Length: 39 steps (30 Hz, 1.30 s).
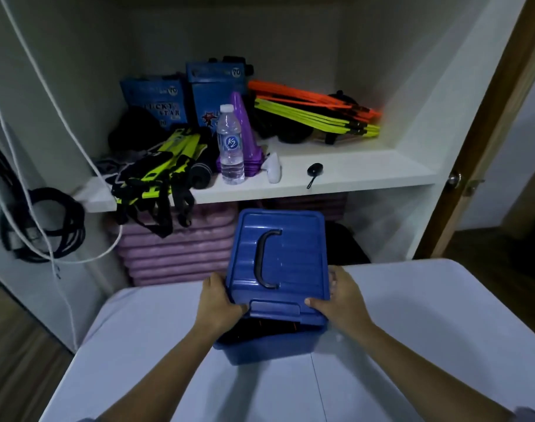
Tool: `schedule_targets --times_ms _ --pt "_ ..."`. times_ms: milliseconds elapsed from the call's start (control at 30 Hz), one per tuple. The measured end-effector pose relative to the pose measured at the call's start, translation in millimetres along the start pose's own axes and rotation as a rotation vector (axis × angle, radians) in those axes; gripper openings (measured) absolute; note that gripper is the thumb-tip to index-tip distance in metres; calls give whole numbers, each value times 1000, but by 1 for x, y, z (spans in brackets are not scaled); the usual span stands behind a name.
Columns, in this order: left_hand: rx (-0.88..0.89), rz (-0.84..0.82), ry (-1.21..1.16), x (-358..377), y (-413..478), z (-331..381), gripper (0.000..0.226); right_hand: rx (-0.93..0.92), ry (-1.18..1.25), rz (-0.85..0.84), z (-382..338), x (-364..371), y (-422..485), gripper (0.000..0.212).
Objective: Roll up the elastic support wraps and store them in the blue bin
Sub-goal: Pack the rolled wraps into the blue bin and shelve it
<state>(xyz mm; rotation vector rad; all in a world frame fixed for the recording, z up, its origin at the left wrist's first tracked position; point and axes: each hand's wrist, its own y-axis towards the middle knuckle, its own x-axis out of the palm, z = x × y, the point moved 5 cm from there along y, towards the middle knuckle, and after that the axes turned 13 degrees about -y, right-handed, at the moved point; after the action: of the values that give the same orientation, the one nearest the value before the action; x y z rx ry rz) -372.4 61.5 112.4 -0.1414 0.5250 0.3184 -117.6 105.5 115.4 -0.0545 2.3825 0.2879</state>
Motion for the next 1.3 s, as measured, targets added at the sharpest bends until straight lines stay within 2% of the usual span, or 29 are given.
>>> schedule_targets --times_ms 167,333,500,567,633,700,767,800,933,1033,1133,1167,1300 --pt "-165 -61 158 10 -2 -31 64 54 -34 -191 20 41 -9 70" --pt "-234 -82 212 17 2 -51 71 57 -121 -316 36 73 -16 83" --pt "-161 -73 163 19 9 -64 70 -10 -365 -271 37 81 -10 66" --pt "-117 -8 164 15 11 -68 61 -89 -513 -161 29 76 -5 57" --pt "-41 106 297 11 10 -65 48 -214 -625 -107 25 78 3 50" --pt "43 192 402 14 6 -56 39 -319 -679 -200 25 87 13 59" --pt "116 211 418 25 2 -46 32 -268 -697 -376 28 96 17 69" --pt "125 198 424 32 0 -43 32 -245 -715 -403 28 98 17 70" --pt "11 133 508 50 1 -45 44 -307 -842 -233 13 105 13 64" --pt "-42 93 595 52 5 -52 48 -345 -843 -159 7 109 13 44" --pt "-39 58 601 47 11 -60 43 -348 -687 -137 8 107 21 24" --pt "-29 38 590 45 13 -62 42 -347 -645 -151 9 107 24 26" --pt "32 -33 490 37 24 -70 41 -300 -621 -329 22 117 31 56"
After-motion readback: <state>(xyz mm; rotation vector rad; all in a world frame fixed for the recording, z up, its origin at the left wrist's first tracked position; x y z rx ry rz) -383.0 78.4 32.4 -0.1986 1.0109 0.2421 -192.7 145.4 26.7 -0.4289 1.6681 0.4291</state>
